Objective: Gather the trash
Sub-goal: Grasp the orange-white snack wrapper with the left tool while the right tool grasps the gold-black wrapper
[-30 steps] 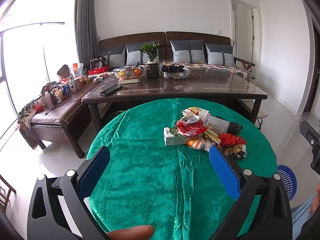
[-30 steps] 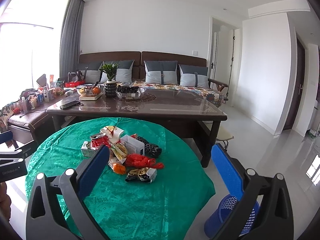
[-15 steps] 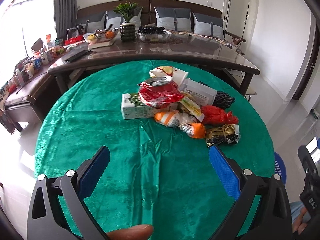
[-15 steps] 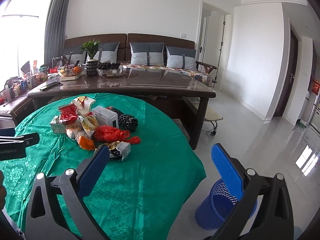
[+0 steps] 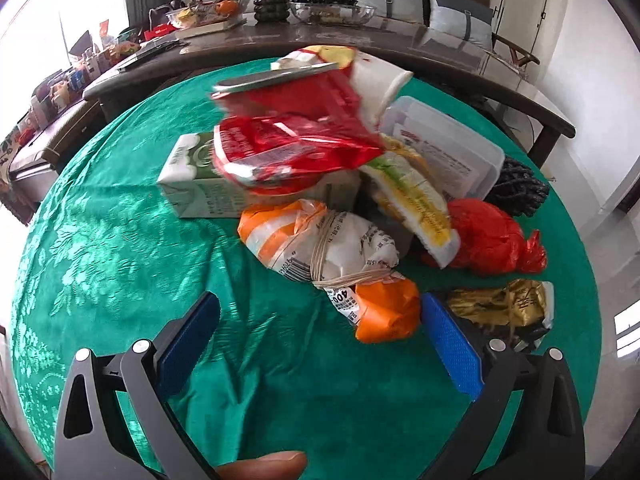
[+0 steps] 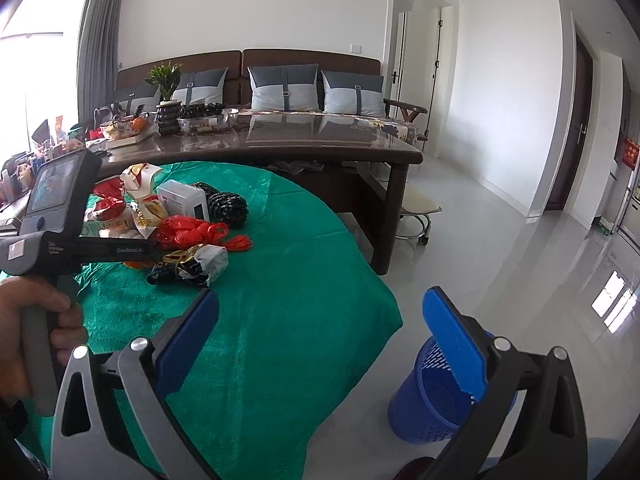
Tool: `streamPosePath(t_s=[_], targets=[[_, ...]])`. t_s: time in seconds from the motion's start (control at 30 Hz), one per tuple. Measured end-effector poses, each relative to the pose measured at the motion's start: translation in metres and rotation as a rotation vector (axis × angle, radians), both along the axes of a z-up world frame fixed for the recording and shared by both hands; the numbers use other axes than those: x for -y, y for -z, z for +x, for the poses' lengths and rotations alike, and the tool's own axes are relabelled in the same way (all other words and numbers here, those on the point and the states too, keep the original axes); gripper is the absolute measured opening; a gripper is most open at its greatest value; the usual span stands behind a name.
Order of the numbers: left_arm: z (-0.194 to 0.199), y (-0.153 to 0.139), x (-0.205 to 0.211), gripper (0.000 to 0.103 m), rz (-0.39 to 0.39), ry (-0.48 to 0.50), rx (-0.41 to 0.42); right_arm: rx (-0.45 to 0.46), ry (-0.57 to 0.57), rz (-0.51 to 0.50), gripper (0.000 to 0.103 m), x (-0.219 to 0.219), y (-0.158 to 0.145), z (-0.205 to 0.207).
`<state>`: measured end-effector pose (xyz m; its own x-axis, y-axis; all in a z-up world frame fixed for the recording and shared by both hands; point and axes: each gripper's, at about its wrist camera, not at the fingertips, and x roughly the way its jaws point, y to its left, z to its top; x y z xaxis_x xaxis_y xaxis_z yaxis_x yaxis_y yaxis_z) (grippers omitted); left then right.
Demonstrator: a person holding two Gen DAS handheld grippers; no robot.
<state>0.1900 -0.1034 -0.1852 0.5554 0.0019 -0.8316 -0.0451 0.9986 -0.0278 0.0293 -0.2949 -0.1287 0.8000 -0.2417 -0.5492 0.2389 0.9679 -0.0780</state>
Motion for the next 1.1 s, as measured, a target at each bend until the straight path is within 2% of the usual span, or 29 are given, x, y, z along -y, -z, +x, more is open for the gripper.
streamPosePath(t_s=[0.13,0.3,0.37,0.47,0.5,0.7,0.83,0.93,1.0,1.1], targets=[[-0.018,-0.006,-0.045,0.099,-0.008,-0.036,0.006,-0.026,0.003,0.033,0.098,0.005,0.007,0.009],[-0.033,-0.014,-0.07,0.099,0.011,0.024,0.024,-0.05,-0.037,0.027,0.098,-0.011,0.013,0.017],[-0.03,-0.008,-0.069,0.099,0.034,0.054,-0.001,-0.054,-0.061,0.022,0.098,-0.019,0.014,0.02],[-0.023,0.01,-0.071,0.099,0.044,0.08,-0.086,-0.066,-0.107,0.041,0.098,-0.029,0.012,0.026],[-0.025,0.01,-0.073,0.099,0.034,0.085,-0.071,-0.077,-0.119,0.061,0.098,-0.03,0.011,0.031],[-0.038,0.011,-0.08,0.099,0.047,0.098,-0.039,-0.219,-0.231,0.116,0.098,-0.056,0.024,0.103],[-0.047,0.015,-0.081,0.099,0.05,0.097,0.01,-0.27,-0.239,0.151,0.098,-0.084,0.037,0.146],[-0.044,0.014,-0.081,0.099,0.048,0.101,0.001,-0.297,-0.21,0.046,0.098,-0.105,0.048,0.163],[-0.043,0.013,-0.083,0.099,0.046,0.112,-0.007,-0.323,-0.163,-0.014,0.098,-0.104,0.057,0.166],[-0.049,0.005,-0.089,0.098,0.009,0.083,-0.011,-0.329,-0.101,-0.012,0.098,-0.083,0.061,0.147]])
